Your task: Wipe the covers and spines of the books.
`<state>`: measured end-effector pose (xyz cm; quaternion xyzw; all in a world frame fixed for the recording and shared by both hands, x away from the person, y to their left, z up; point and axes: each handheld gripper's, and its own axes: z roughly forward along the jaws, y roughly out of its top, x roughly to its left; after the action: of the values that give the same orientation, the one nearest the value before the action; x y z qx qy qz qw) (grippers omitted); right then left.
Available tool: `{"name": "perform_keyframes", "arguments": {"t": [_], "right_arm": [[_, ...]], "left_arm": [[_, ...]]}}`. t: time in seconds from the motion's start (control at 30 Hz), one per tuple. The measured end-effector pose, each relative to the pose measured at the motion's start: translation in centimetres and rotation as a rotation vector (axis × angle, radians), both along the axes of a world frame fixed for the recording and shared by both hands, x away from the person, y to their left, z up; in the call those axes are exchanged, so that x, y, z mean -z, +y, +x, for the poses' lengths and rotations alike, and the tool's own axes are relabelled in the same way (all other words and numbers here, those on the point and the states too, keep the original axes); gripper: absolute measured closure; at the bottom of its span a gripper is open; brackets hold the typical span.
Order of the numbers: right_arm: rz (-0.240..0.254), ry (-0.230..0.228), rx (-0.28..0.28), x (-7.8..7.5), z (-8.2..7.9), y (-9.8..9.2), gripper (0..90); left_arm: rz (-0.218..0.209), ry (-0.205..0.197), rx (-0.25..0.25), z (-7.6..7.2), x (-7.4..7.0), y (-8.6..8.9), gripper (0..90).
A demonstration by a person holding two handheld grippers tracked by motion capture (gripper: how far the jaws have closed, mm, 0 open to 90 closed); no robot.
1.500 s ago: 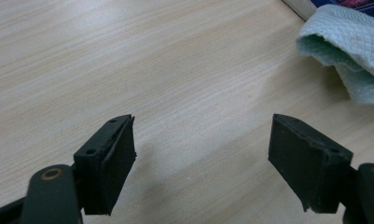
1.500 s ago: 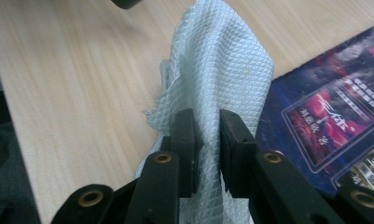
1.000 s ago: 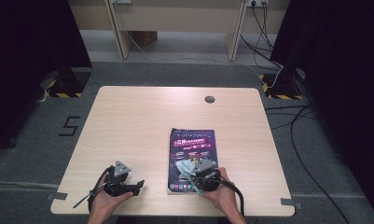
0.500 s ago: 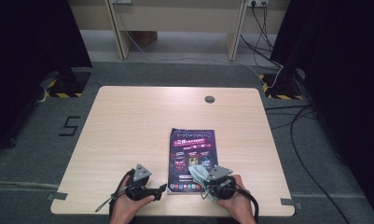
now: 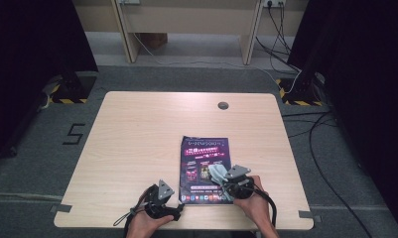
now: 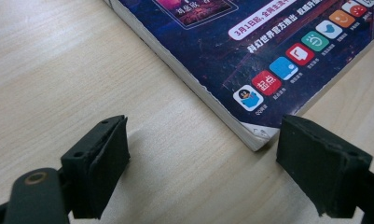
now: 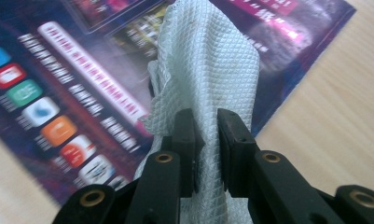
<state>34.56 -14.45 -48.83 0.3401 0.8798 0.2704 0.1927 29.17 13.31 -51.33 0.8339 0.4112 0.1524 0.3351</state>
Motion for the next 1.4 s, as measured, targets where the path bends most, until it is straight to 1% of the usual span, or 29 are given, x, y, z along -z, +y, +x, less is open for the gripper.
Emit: {"name": "perform_keyframes", "arguments": {"t": [0.07, 0.23, 0.33, 0.37, 0.4, 0.47, 0.5, 0.53, 0.6, 0.67, 0.77, 0.8, 0.9, 0.97, 1.1, 1.17, 1.23, 1.3, 1.33, 1.4], "right_arm": [[0.003, -0.008, 0.012, 0.0, 0.8, -0.1, 78.4], [0.004, 0.001, 0.044, 0.0, 2.8, -0.1, 78.3], [0.002, 0.004, 0.063, 0.0, 4.0, -0.1, 78.2], [0.001, 0.003, 0.070, 0.0, 4.2, 0.0, 78.1], [-0.001, 0.002, 0.069, 0.0, 4.4, 0.0, 78.2], [-0.004, -0.002, 0.069, 0.0, 4.7, 0.0, 78.2], [-0.008, -0.005, 0.071, 0.0, 4.8, 0.1, 78.3], [-0.013, -0.010, 0.068, 0.0, 4.7, 0.1, 78.4], [-0.013, -0.017, 0.068, 0.1, 4.4, 0.1, 78.4], [-0.008, -0.019, 0.064, 0.1, 3.9, 0.1, 78.4], [-0.005, -0.009, 0.032, 0.0, 2.8, 0.1, 78.3], [-0.001, -0.010, 0.019, 0.0, 2.4, 0.1, 78.2], [0.004, -0.006, -0.017, 0.0, 0.8, 0.1, 78.2], [0.011, -0.007, -0.032, 0.1, -0.3, 0.1, 78.2], [0.017, 0.009, -0.088, 0.1, -2.3, 0.5, 77.8], [0.008, 0.000, -0.102, 0.1, -3.1, 0.3, 77.8], [0.012, -0.003, -0.095, 0.1, -3.2, -0.1, 77.5], [0.015, 0.005, -0.084, 0.1, -2.9, -0.3, 77.5], [0.004, -0.001, -0.075, 0.1, -2.7, -0.3, 77.5], [0.000, -0.006, -0.062, 0.1, -1.8, -0.5, 77.5]], "left_arm": [[-0.003, -0.004, 0.000, 0.0, 0.0, 0.0, 15.9], [-0.003, -0.004, 0.006, 0.0, 0.1, 0.1, 16.1], [-0.007, 0.001, 0.022, 0.0, 0.0, 0.2, 17.8], [-0.017, 0.007, 0.020, 0.0, -0.1, 0.2, 19.4], [-0.040, 0.013, 0.014, 0.0, -0.2, 0.3, 20.5], [-0.067, 0.004, 0.024, -0.1, -0.5, 0.3, 21.2], [-0.088, 0.002, 0.027, -0.2, -0.6, 0.3, 21.3], [-0.105, 0.002, 0.029, -0.3, -0.7, 0.2, 21.2], [-0.114, -0.010, 0.027, -0.3, -0.9, 0.0, 21.0], [-0.126, -0.023, 0.011, 0.0, -1.0, -0.1, 21.0], [-0.145, -0.028, -0.018, 0.6, -1.0, 0.0, 21.3], [-0.144, -0.021, -0.027, 0.7, -1.0, 0.1, 21.7], [-0.098, -0.009, -0.030, 0.9, -0.6, 0.2, 22.2], [-0.108, 0.004, -0.040, 1.0, -0.4, 0.2, 21.7], [-0.084, -0.013, -0.028, 0.8, -0.3, 0.1, 22.3], [-0.104, -0.002, -0.038, 0.9, -0.2, 0.2, 21.8], [-0.114, 0.006, -0.039, 1.0, -0.1, 0.3, 21.5], [-0.113, 0.007, -0.038, 1.0, -0.1, 0.3, 21.4], [-0.111, 0.006, -0.036, 1.0, -0.1, 0.3, 21.4], [-0.115, 0.008, -0.038, 1.1, 0.0, 0.4, 20.8]]}}
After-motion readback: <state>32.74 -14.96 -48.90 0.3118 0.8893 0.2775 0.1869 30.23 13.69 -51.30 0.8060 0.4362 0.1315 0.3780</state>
